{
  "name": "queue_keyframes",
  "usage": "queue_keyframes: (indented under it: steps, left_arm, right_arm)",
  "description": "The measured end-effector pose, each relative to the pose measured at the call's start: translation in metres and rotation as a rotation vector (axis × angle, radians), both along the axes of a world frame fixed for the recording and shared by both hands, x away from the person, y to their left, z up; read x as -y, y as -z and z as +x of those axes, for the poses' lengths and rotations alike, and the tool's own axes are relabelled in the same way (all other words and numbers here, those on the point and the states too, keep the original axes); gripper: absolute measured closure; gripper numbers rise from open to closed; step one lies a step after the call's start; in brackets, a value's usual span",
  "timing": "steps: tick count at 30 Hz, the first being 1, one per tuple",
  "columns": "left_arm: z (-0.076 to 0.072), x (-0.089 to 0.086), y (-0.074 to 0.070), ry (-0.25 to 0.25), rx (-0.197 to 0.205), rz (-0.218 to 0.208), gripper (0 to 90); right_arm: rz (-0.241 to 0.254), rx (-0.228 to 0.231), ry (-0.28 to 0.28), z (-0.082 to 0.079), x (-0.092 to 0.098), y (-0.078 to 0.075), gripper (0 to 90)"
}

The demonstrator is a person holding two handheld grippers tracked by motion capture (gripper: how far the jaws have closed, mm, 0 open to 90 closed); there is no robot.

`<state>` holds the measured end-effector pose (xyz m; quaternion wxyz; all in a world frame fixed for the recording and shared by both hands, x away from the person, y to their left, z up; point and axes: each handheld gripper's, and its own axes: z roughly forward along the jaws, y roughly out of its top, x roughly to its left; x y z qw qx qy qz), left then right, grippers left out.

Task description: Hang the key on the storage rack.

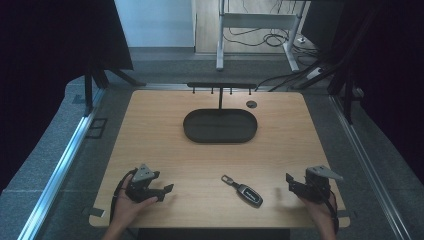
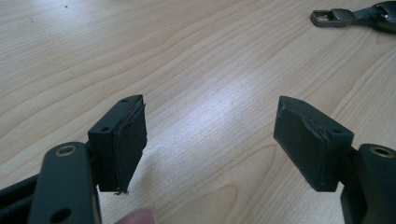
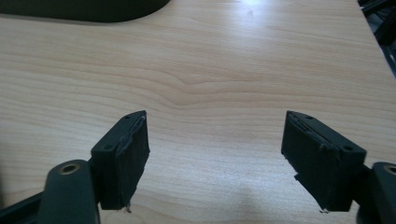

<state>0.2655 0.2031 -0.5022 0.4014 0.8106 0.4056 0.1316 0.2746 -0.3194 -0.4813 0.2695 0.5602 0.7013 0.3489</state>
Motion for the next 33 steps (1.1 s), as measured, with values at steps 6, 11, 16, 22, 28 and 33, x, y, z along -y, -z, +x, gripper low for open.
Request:
queue_keyframes:
  steps: [6,11,16,22,28,33]
  left_arm:
    - [-0.001,0.0,-0.001,0.0,0.0,-0.011,25.4]
    - [-0.001,0.0,-0.001,0.004,0.002,-0.008,25.4]
    - [0.0,0.001,0.0,0.006,-0.003,0.001,25.5]
    - [0.0,0.001,0.0,0.008,-0.003,0.004,25.6]
    - [0.0,0.001,0.0,0.011,-0.003,0.009,25.7]
    - [0.0,0.002,0.001,0.011,-0.003,0.012,25.7]
  right_arm:
    - [-0.023,-0.003,0.003,-0.001,-0.004,0.0,24.2]
    - [-0.022,-0.002,0.0,-0.002,-0.005,-0.001,25.8]
    - [-0.018,0.009,0.008,-0.002,-0.002,-0.001,26.7]
    - [0.002,0.01,-0.002,-0.003,0.0,-0.004,30.6]
    - [0.004,0.03,-0.029,-0.006,-0.003,-0.012,33.1]
    - [-0.005,0.05,-0.056,-0.009,-0.006,-0.017,36.3]
